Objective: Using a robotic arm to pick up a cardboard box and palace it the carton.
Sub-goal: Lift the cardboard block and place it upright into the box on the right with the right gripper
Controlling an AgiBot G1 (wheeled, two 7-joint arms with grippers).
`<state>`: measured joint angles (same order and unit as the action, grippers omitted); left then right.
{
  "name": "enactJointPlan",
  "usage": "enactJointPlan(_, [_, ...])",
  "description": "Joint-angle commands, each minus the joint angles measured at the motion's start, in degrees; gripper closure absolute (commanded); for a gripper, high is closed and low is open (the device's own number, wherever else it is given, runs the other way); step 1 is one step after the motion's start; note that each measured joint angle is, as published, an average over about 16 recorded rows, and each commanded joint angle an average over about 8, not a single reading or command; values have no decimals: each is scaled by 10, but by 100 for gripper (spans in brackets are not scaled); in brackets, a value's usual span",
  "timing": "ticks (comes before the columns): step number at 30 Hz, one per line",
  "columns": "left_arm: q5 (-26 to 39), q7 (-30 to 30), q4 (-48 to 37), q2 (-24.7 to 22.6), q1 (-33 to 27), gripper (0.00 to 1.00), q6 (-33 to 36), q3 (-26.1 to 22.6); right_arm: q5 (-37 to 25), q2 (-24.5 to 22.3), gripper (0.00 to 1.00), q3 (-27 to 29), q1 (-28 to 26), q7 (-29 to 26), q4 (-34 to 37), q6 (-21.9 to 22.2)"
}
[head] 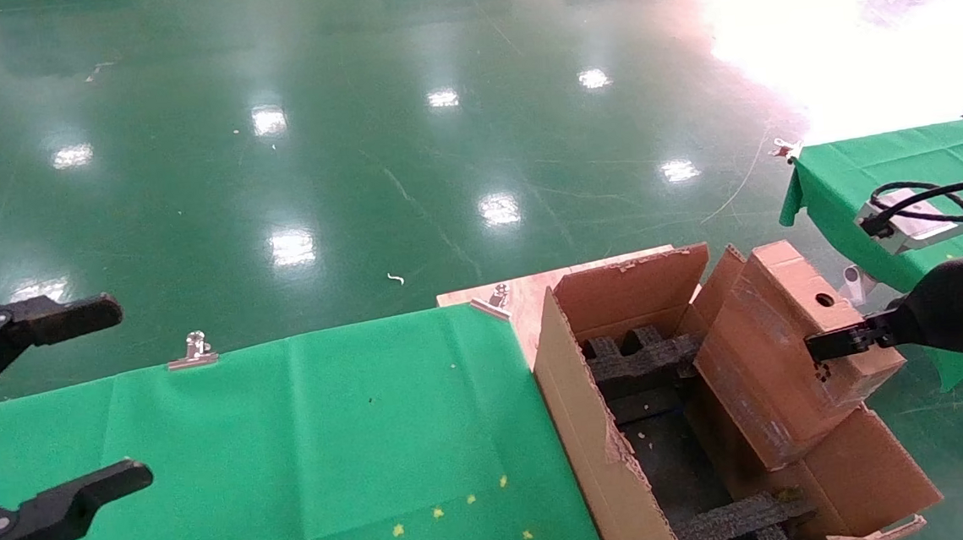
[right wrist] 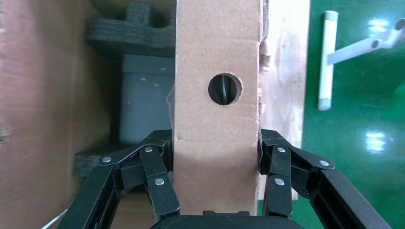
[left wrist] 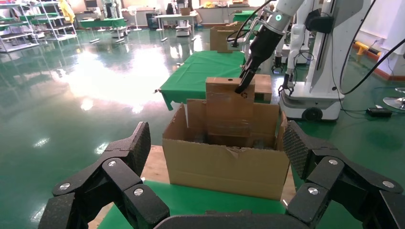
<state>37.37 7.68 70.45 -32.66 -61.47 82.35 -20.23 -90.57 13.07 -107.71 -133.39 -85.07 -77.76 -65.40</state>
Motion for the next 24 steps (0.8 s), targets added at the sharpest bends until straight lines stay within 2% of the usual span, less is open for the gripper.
enactJointPlan(1, [0,0,0,0,0,0,0,0,-9,4,100,-5,7,-10,-1,9])
enactJointPlan(16, [0,0,0,0,0,0,0,0,-24,26,100,-28,47,-80,-2,36])
enactJointPlan(24, [0,0,0,0,0,0,0,0,-51,33,100,-36,63,-106,-1,67])
